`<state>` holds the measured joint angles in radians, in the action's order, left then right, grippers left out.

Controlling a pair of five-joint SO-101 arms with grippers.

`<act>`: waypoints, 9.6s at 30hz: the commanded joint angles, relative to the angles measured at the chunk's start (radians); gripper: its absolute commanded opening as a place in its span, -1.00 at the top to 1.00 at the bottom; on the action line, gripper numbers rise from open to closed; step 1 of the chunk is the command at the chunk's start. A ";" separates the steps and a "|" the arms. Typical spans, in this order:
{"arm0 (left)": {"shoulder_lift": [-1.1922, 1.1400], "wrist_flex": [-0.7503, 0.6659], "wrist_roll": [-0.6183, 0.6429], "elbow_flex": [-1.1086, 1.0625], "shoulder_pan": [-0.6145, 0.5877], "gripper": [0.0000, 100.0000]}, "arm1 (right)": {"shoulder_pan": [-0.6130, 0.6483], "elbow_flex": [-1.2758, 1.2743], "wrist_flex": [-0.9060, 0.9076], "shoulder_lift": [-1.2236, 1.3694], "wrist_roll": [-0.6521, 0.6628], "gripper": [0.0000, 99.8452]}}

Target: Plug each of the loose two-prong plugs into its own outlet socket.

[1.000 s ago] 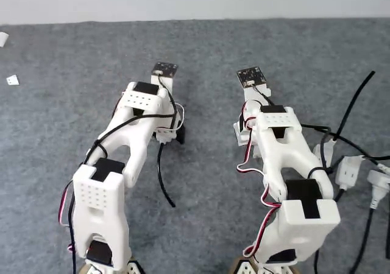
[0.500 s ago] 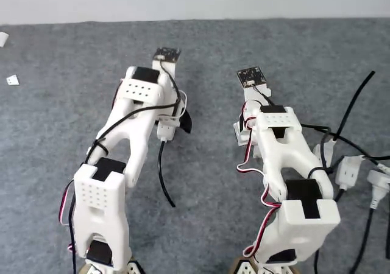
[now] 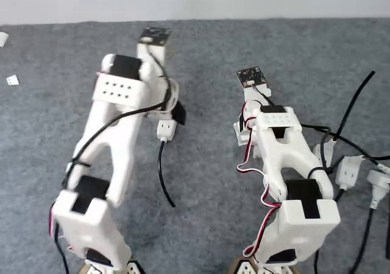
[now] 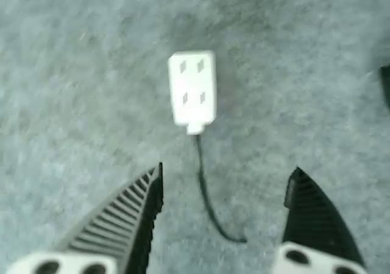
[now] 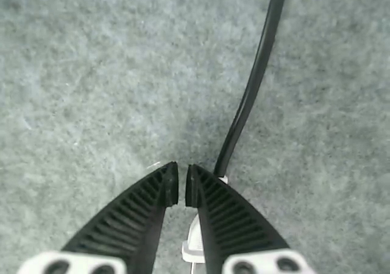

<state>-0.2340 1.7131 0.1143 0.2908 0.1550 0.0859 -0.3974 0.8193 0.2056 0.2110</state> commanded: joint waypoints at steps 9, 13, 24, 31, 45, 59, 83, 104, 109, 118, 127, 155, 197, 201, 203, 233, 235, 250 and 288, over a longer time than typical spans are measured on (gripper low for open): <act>0.582 -0.545 -0.080 -0.885 -0.178 0.39 | 0.004 0.080 0.007 -0.008 0.051 0.94; 0.723 -0.621 -0.100 -1.115 -0.327 0.39 | 0.001 0.080 0.010 -0.008 0.051 0.94; 0.738 -0.888 -0.230 -1.303 -0.520 0.39 | -0.033 -0.018 0.067 -0.226 0.040 0.89; 0.491 -0.933 -0.302 -1.204 -0.582 0.39 | -0.035 -0.114 -0.001 -0.274 0.021 0.75; 0.288 -0.796 -0.295 -1.007 -0.583 0.39 | -0.053 0.107 0.091 0.019 0.061 0.75; 0.288 -0.796 -0.295 -1.006 -0.582 0.39 | -0.059 0.227 0.179 0.114 0.064 0.92; 0.288 -0.798 -0.295 -1.006 -0.580 0.39 | -0.016 0.333 0.367 0.107 0.204 0.67; 0.288 -0.798 -0.295 -1.006 -0.580 0.39 | -0.030 0.245 0.332 0.097 0.207 0.76; 0.288 -0.798 -0.295 -1.006 -0.580 0.39 | -0.028 0.250 0.328 0.130 0.207 0.78; 0.288 -0.798 -0.295 -1.007 -0.580 0.39 | -0.031 0.253 0.318 0.151 0.241 0.79; 0.288 -0.798 -0.295 -1.007 -0.580 0.39 | -0.048 0.255 0.315 0.151 0.239 0.97; 0.278 -0.758 -0.367 -1.006 -0.535 0.41 | 0.367 0.078 0.642 -0.822 0.157 0.98; 0.789 -0.806 -0.821 -1.426 -0.077 0.75 | 0.648 -0.462 0.105 -0.989 0.063 0.98; 0.856 -0.806 -0.822 -1.486 -0.028 0.75 | 0.648 -0.462 0.104 -0.989 0.063 0.98; 0.876 -0.806 -0.824 -1.501 -0.015 0.75 | 0.648 -0.462 0.102 -0.989 0.063 0.98; 0.896 -1.777 0.097 -1.739 -0.336 0.75 | 0.510 -0.229 -0.395 -0.535 -0.245 0.98; 0.896 -1.820 0.101 -1.765 -0.336 0.75 | 0.507 -0.143 -0.395 -0.455 -0.256 0.98; 0.896 -1.837 0.101 -1.774 -0.336 0.75 | 0.463 0.207 -0.384 -0.038 -0.288 0.98; 0.896 -1.835 0.100 -1.776 -0.338 0.75 | 0.460 0.193 -0.380 0.047 -0.351 0.98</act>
<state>0.6421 -0.0990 0.2064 -1.4906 -0.1749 0.5370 -0.2440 0.4404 0.2486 -0.1312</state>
